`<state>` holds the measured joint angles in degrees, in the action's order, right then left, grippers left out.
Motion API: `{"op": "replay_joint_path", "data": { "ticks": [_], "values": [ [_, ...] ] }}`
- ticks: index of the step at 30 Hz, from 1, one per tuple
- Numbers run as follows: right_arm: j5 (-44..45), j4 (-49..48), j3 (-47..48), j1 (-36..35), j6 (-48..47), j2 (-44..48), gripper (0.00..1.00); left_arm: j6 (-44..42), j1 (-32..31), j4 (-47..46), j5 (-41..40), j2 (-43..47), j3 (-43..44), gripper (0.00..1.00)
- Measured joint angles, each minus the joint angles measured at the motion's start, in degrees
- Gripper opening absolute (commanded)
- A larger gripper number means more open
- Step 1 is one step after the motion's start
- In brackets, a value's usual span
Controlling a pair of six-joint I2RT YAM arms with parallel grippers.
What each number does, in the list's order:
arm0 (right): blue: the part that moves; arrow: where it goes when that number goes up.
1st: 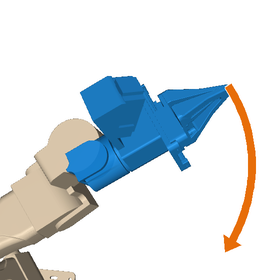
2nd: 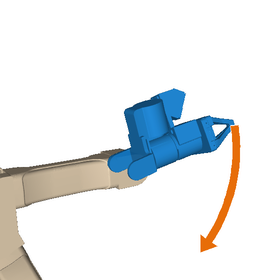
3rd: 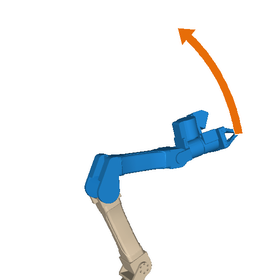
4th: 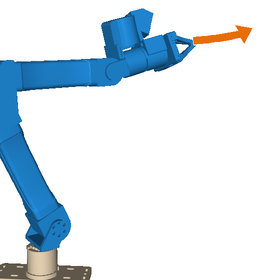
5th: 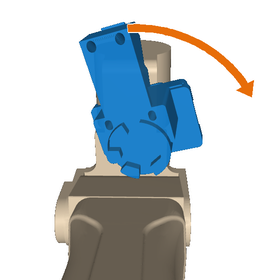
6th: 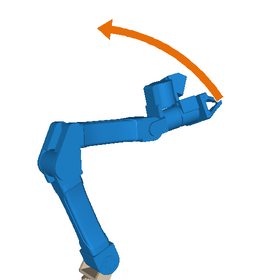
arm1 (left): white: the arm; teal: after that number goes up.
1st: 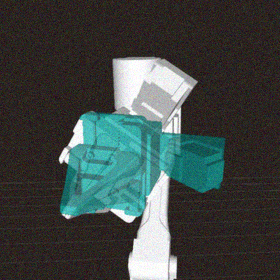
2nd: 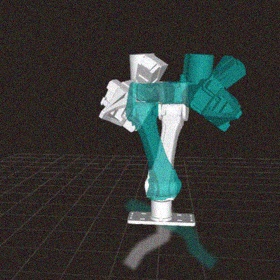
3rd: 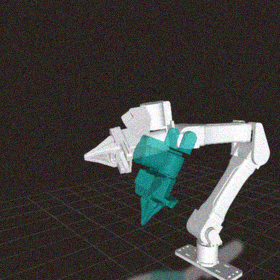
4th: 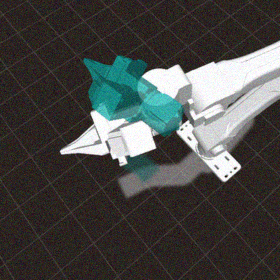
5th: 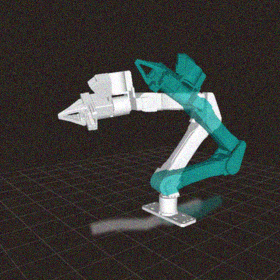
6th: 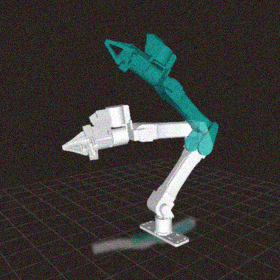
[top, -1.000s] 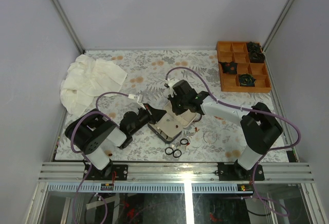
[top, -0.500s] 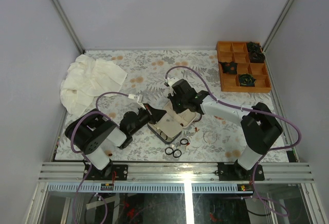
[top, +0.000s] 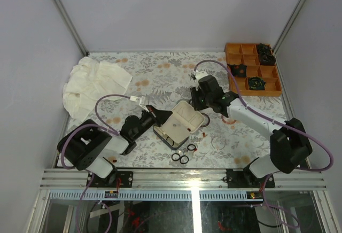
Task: Organize the mixed jewelry
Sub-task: Pick up the jewelry from the center of the board.
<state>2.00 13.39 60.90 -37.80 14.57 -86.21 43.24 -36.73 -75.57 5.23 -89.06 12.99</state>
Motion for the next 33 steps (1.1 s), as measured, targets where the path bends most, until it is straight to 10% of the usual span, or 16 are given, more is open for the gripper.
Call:
{"op": "replay_joint_path", "data": {
  "ticks": [19, 30, 33],
  "values": [
    [-4.2, -5.4, -5.6, 9.4, 3.7, -5.6, 0.46, -0.8, 0.0, 3.2, -2.0, 2.6, -0.7, 0.17],
    [-8.0, -7.3, 2.1, 9.7, 3.8, -13.8, 0.16, -1.1, 0.5, 4.4, -2.9, 4.2, -1.3, 0.16],
    [-9.1, -7.4, 2.6, 9.7, 3.8, -14.2, 0.26, -1.2, 0.9, 4.6, -2.9, 4.3, -1.3, 0.16]
  ]
}}
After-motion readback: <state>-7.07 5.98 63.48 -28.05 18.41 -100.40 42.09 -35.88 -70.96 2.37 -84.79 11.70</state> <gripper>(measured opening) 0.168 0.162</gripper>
